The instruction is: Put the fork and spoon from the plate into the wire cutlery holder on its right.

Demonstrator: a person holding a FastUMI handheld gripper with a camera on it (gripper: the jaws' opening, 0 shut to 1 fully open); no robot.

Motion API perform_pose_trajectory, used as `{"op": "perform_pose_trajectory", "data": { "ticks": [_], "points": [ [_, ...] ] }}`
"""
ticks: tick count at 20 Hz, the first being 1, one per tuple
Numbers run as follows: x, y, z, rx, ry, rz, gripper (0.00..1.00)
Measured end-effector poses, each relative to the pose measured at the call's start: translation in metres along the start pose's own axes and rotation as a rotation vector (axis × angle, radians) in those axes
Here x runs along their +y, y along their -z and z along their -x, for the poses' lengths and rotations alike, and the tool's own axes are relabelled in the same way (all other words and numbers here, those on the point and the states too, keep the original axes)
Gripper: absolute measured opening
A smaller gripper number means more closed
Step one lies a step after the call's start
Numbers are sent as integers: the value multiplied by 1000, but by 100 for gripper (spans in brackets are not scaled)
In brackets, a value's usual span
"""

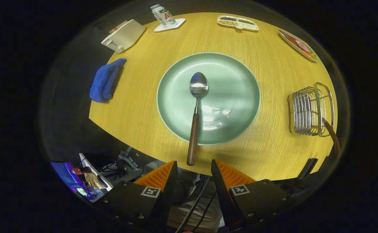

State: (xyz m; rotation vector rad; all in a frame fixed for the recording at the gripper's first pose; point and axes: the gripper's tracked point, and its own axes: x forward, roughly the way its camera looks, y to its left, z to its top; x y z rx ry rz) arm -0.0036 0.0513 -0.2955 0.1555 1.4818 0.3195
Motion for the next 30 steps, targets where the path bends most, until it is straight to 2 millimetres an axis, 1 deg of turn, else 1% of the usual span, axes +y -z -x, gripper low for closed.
{"op": "perform_pose_trajectory", "data": {
  "ticks": [5,10,12,13,14,15,16,17,18,19,22,24,26,27,28,30],
  "points": [
    [2,0,-20,33,4,-14,64],
    [5,-1,-30,53,-1,-14,64],
    [8,-5,-29,43,-21,-11,64],
    [7,-1,-35,48,-8,-3,55],
    [5,3,-36,56,0,19,47],
    [3,4,-32,51,8,49,47],
    [-5,-15,-25,19,37,34,47],
    [-10,0,-43,22,49,54,11],
    [-8,1,-40,19,34,51,11],
    [-3,1,-32,13,21,46,11],
    [-6,-7,-21,-41,28,98,11],
    [-6,-10,-8,-80,31,149,11],
    [-10,-20,4,-145,36,161,11],
    [-17,-19,-3,-123,60,174,1],
    [-15,-21,1,-138,40,159,1],
    [-13,-16,5,-124,26,156,1]
  ]
}}
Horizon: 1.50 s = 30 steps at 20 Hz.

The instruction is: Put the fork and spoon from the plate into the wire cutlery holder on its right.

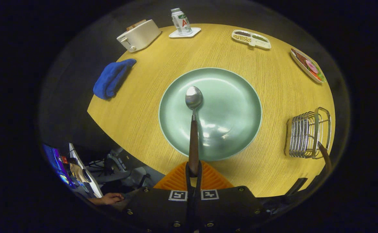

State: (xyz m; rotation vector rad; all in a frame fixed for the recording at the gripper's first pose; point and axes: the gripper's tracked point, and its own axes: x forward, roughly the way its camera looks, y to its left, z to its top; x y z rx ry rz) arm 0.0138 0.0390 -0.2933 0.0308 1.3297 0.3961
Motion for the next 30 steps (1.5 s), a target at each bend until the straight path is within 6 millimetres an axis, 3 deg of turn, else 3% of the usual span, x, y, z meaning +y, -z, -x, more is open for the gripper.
{"op": "perform_pose_trajectory", "data": {
  "ticks": [6,11,17,27,30],
  "points": [
    [-13,14,31,39,14,77,1],
    [-35,9,52,11,37,74,1],
    [-45,12,83,6,28,67,1],
    [-80,18,141,-2,48,55,1],
    [-99,19,157,-9,69,46,1]
  ]
}}
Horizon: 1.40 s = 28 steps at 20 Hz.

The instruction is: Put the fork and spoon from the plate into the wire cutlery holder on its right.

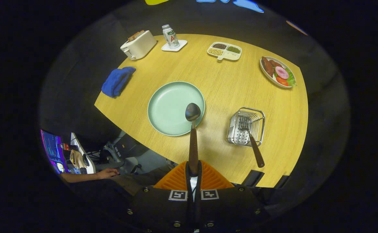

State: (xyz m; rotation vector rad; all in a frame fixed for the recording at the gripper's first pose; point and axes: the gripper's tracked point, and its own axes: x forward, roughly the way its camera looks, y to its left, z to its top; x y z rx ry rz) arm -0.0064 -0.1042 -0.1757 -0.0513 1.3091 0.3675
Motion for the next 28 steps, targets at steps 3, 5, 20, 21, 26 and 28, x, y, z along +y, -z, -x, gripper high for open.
{"op": "perform_pose_trajectory", "data": {
  "ticks": [3,5,20,21,26,28],
  "points": [
    [-15,2,15,-14,-10,-50,1],
    [-25,5,23,-27,-18,-90,1],
    [-92,26,32,-3,6,-272,1],
    [-92,25,28,11,5,-275,1],
    [-91,22,11,87,5,-282,1],
    [-90,21,6,113,9,-279,1]
  ]
}}
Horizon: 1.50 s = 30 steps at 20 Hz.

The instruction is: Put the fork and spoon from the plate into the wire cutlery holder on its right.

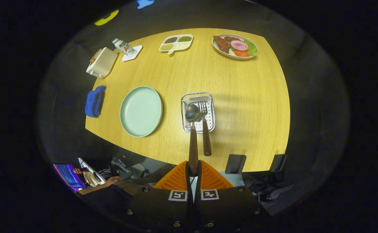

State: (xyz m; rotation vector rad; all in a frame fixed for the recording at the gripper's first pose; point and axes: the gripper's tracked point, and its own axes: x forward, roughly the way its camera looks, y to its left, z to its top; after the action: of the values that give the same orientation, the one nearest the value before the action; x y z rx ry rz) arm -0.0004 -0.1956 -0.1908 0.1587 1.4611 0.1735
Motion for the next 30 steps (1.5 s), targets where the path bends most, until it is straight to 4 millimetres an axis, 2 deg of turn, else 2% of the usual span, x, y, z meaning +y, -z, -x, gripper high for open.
{"op": "perform_pose_trajectory", "data": {
  "ticks": [9,10,11,14,17,18,19,22,23,25,28,30],
  "points": [
    [-3,-14,-18,43,49,-3,1],
    [-1,-18,-19,38,47,-6,2],
    [0,-20,-20,32,46,-7,8],
    [1,-21,-15,13,58,-3,11],
    [0,-29,-1,-52,79,-8,13],
    [6,-30,2,-85,65,-20,16],
    [10,-32,10,-120,62,-24,29],
    [24,-38,32,-243,52,-26,43],
    [30,-38,36,-281,50,-24,53],
    [46,-42,44,-381,44,-20,53],
    [60,-37,52,-487,85,-7,53],
    [82,-37,60,-572,79,5,53]
  ]
}}
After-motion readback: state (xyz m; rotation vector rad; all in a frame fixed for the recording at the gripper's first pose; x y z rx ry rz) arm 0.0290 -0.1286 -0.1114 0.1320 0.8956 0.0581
